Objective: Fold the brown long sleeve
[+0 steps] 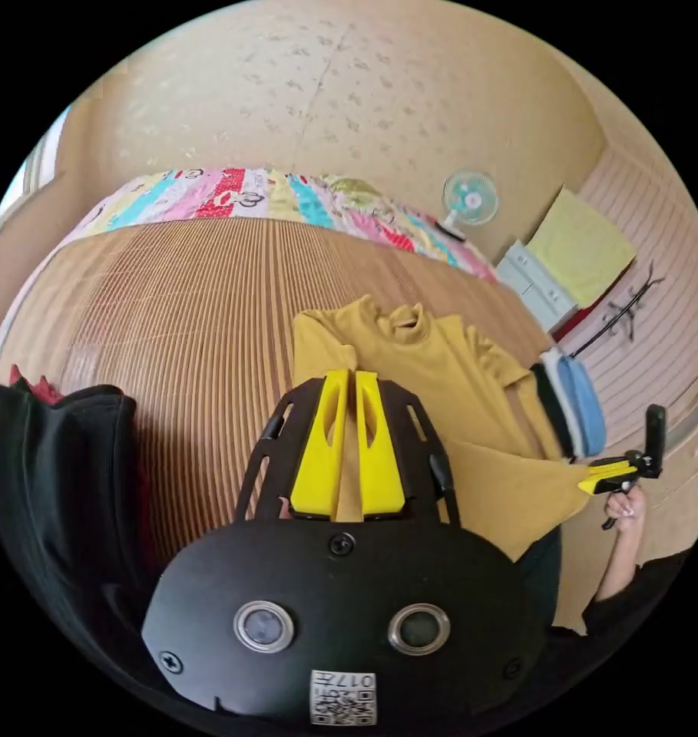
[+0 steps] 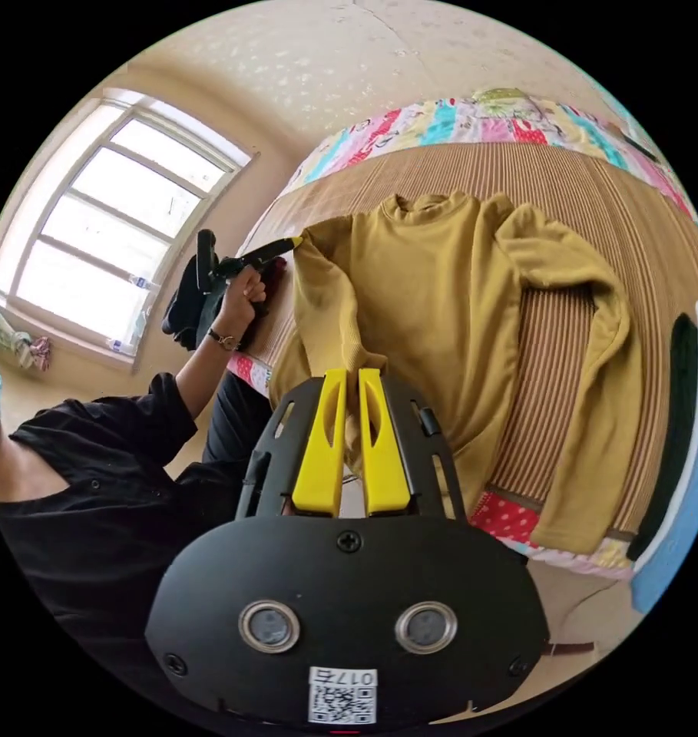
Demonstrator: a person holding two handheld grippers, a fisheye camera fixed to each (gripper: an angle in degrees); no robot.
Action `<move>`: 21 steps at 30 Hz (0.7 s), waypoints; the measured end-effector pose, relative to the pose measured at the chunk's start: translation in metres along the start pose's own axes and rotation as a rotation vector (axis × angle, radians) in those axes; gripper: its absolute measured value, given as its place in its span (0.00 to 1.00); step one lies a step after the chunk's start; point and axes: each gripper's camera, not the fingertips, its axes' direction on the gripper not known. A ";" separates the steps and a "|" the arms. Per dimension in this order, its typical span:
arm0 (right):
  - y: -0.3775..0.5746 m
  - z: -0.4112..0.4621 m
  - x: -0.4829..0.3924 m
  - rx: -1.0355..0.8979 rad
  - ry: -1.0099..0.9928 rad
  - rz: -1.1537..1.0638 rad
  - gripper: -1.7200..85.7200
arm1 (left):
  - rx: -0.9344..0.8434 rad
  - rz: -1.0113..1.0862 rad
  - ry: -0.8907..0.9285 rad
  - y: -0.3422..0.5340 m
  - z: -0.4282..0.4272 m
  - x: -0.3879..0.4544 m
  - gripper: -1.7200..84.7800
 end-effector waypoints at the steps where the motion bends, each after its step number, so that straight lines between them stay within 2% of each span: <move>1: -0.015 -0.016 -0.004 0.023 0.079 -0.011 0.06 | 0.020 -0.092 0.030 -0.005 -0.008 -0.018 0.03; 2: -0.034 -0.029 -0.004 0.045 0.163 -0.015 0.06 | 0.019 -0.128 0.037 -0.008 -0.010 -0.025 0.03; 6: -0.113 -0.037 0.015 0.038 0.269 -0.031 0.06 | -0.022 -0.229 0.024 -0.037 0.018 -0.046 0.05; 8: -0.172 -0.010 0.051 -0.015 0.448 0.071 0.07 | -0.014 -0.235 0.008 -0.046 0.037 -0.047 0.06; 12: -0.202 0.034 0.099 0.005 0.587 0.159 0.10 | -0.014 -0.300 -0.053 -0.030 0.047 -0.058 0.13; 15: -0.171 0.045 0.110 -0.023 0.518 0.229 0.12 | -0.029 -0.254 -0.050 0.010 0.030 -0.051 0.15; 21: -0.022 0.055 0.081 0.080 0.280 0.239 0.13 | -0.146 -0.158 -0.133 0.080 0.034 -0.018 0.16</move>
